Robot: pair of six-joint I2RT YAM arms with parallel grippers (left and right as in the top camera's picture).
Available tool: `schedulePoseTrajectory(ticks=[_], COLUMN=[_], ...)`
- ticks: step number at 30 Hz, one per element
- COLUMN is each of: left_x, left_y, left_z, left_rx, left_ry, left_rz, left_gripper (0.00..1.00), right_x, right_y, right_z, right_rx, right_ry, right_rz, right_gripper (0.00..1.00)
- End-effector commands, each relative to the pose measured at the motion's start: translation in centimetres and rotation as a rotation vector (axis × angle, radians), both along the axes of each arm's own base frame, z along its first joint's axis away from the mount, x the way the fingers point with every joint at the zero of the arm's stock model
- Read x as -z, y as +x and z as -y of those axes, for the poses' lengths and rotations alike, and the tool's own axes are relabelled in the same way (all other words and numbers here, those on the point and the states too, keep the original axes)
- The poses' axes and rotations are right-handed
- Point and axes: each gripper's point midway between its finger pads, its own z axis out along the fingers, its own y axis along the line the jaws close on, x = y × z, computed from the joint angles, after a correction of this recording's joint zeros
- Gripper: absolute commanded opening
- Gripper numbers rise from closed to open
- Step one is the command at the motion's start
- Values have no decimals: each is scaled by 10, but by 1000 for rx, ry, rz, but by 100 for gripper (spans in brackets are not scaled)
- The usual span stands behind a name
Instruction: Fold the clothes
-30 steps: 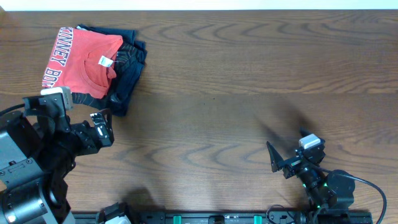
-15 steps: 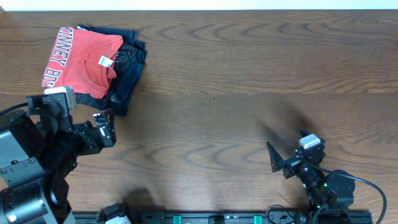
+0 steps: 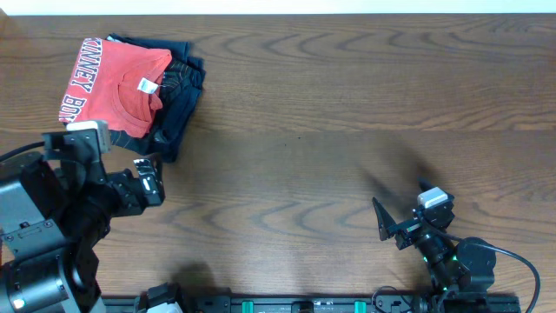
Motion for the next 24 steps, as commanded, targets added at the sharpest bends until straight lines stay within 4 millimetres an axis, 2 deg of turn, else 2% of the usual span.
schedulePoseTrajectory(ticks=[1,5,8,13,16,20,24], left_x=[1,-1,-4,-23,-27,-19,5], left_y=[0,-2,-3,16,20,14,3], left_z=[7,20,19,21,24,29,30], left_rx=[37,90,88,105,115,128,121], left_ry=[7,11,43,108,128,150,166], left_rz=[-1,10,33,228,337,449,513], left_gripper=[98,98,98,98,98,98,98], right_x=[1,1,1,1,1,1,1], right_y=[0,0,0,0,0,0,0], right_z=[0,0,0,0,0,0,0], right_rx=[5,5,5,5,5,5,5], right_ry=[12,12,12,12,12,12,12], right_rz=[-7,-7,-7,-7,-8,-7,-7], right_gripper=[99,99,99,99,99,99,99])
